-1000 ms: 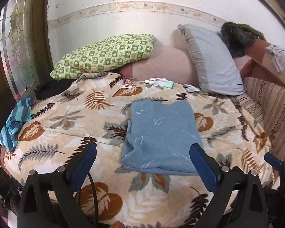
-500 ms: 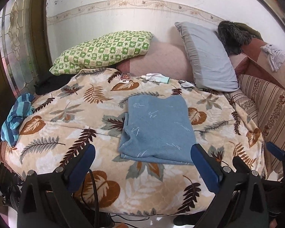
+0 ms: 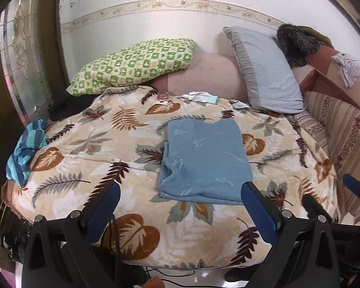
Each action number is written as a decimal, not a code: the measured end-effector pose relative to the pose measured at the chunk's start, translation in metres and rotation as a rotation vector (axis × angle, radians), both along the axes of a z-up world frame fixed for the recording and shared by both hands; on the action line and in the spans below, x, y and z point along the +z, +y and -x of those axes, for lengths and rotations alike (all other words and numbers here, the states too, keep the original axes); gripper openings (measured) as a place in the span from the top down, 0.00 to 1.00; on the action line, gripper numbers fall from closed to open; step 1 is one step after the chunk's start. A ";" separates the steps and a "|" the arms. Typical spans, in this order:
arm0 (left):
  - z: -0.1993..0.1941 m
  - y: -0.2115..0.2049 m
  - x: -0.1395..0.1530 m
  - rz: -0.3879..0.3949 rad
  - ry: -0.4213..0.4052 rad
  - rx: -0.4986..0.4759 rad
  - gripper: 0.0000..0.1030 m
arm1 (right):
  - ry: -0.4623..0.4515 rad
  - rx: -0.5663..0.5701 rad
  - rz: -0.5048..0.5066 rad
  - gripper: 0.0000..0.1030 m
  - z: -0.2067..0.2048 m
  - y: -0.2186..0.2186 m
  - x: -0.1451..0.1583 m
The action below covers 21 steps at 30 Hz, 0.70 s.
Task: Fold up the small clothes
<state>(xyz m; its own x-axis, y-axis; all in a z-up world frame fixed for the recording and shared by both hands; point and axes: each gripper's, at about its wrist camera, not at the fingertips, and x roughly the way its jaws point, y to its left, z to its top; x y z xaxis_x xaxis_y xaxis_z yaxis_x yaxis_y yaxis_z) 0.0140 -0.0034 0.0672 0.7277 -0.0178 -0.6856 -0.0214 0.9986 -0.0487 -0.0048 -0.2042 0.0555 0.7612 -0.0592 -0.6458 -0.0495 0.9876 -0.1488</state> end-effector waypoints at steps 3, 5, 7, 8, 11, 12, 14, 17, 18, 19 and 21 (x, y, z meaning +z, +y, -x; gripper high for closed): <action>0.002 -0.001 0.003 -0.017 -0.003 -0.005 0.03 | 0.008 0.002 0.000 0.03 0.000 0.001 -0.001; 0.003 -0.003 0.005 -0.024 -0.008 -0.014 0.03 | 0.009 0.004 0.006 0.03 -0.001 0.001 -0.001; 0.004 -0.004 0.007 -0.026 -0.013 -0.016 0.03 | 0.010 0.004 0.006 0.03 -0.002 0.002 -0.001; 0.004 -0.004 0.007 -0.023 -0.014 -0.016 0.03 | 0.009 0.006 0.006 0.03 -0.002 0.002 -0.001; 0.004 -0.002 0.008 -0.010 -0.012 -0.022 0.03 | 0.010 0.005 0.012 0.03 -0.003 0.003 -0.002; 0.004 -0.001 0.009 -0.007 -0.012 -0.022 0.03 | 0.011 0.007 0.012 0.03 -0.003 0.003 -0.002; 0.004 -0.001 0.009 0.000 -0.011 -0.028 0.03 | 0.010 0.006 0.014 0.03 -0.002 0.005 -0.002; 0.006 0.001 0.010 0.019 -0.017 -0.027 0.03 | 0.012 0.008 0.018 0.03 -0.001 0.007 -0.002; 0.006 0.001 0.011 0.022 -0.017 -0.026 0.03 | 0.012 0.009 0.021 0.03 -0.002 0.007 -0.002; 0.006 0.002 0.011 0.020 -0.016 -0.026 0.03 | 0.013 0.008 0.023 0.03 -0.001 0.007 -0.003; 0.007 0.002 0.011 0.018 -0.015 -0.023 0.03 | 0.015 0.007 0.023 0.03 -0.001 0.007 -0.003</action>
